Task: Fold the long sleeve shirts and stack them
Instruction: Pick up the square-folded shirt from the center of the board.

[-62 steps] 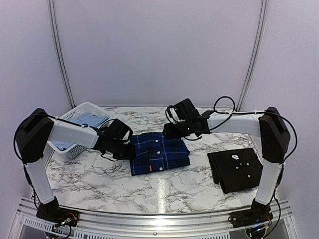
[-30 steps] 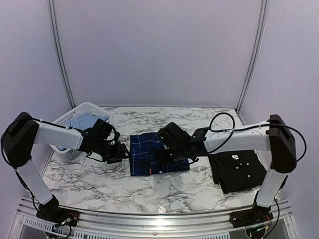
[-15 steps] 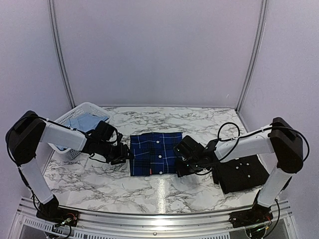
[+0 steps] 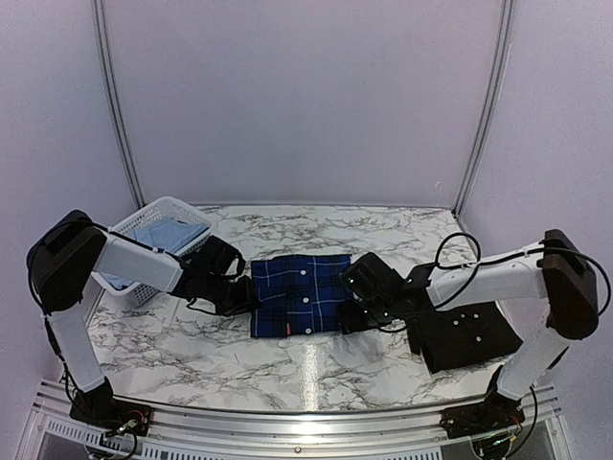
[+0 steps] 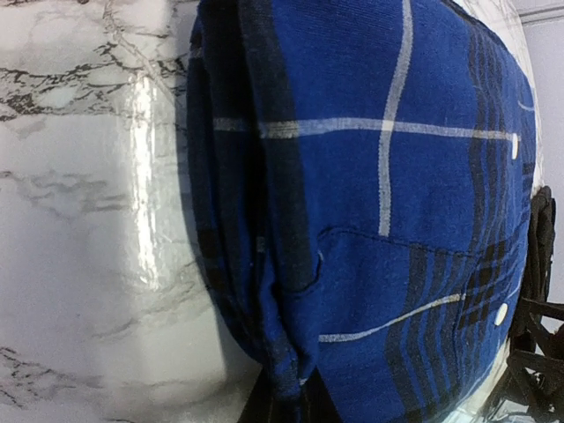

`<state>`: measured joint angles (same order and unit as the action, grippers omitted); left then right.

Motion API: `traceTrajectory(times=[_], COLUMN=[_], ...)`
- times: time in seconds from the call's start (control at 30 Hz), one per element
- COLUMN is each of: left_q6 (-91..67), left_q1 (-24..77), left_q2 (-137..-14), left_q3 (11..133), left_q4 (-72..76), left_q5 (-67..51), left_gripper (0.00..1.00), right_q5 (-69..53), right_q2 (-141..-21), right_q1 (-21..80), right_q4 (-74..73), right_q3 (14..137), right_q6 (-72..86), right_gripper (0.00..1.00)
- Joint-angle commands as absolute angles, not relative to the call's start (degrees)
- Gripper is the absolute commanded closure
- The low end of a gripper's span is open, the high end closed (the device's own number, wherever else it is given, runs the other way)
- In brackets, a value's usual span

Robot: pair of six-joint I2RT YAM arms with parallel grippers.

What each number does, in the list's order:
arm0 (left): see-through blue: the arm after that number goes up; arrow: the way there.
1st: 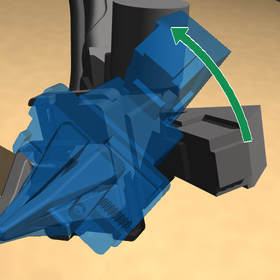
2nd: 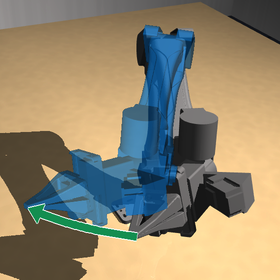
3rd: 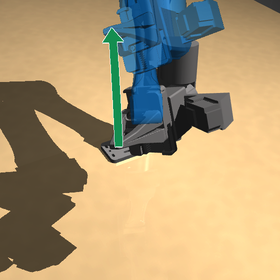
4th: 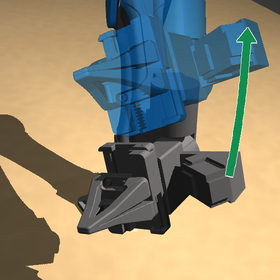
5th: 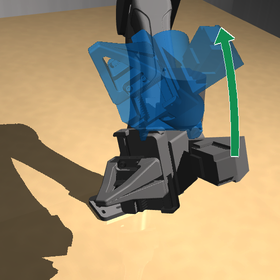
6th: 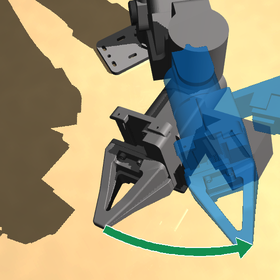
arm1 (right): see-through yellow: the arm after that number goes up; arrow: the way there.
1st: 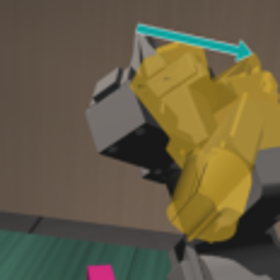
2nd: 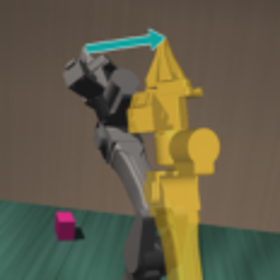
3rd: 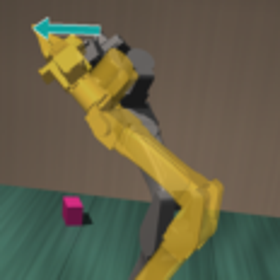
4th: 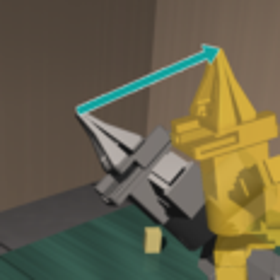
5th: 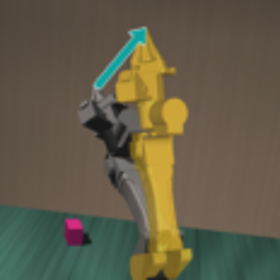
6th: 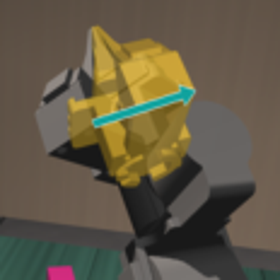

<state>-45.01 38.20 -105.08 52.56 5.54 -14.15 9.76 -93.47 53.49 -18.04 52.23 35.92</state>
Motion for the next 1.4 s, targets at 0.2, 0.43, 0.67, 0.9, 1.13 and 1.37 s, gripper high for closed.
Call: traceTrajectory(times=[0.2,0.43,0.67,0.9,1.13,1.37], left_q6=[-43.8,-39.5,-36.4,-35.4,-35.2,-34.6], left_q1=[38.3,36.6,36.5,35.9,35.5,35.1], left_q2=[-103.2,-100.6,-98.1,-96.0,-95.1,-93.1], left_q3=[53.8,55.3,56.7,56.9,57.3,58.8], left_q4=[-2.4,-5.9,-9.6,-11.8,-12.7,-14.3], left_q5=[-6.6,-9.0,-10.7,-10.6,-10.6,-10.3], left_gripper=[1.00,1.00,1.00,1.00,1.00,1.00], right_q5=[12.0,9.9,11.6,14.0,12.2,10.0], right_q2=[-89.0,-93.9,-100.2,-103.8,-106.9,-108.8], right_q1=[47.9,44.9,44.7,44.7,44.7,46.6], right_q4=[-14.9,-8.3,-4.0,-3.0,-1.3,-0.5], right_q3=[53.8,55.2,57.4,58.9,58.4,59.0], right_q6=[31.7,31.0,31.9,31.8,33.2,34.8], right_gripper=[0.40,0.48,0.64,0.66,0.79,0.92])
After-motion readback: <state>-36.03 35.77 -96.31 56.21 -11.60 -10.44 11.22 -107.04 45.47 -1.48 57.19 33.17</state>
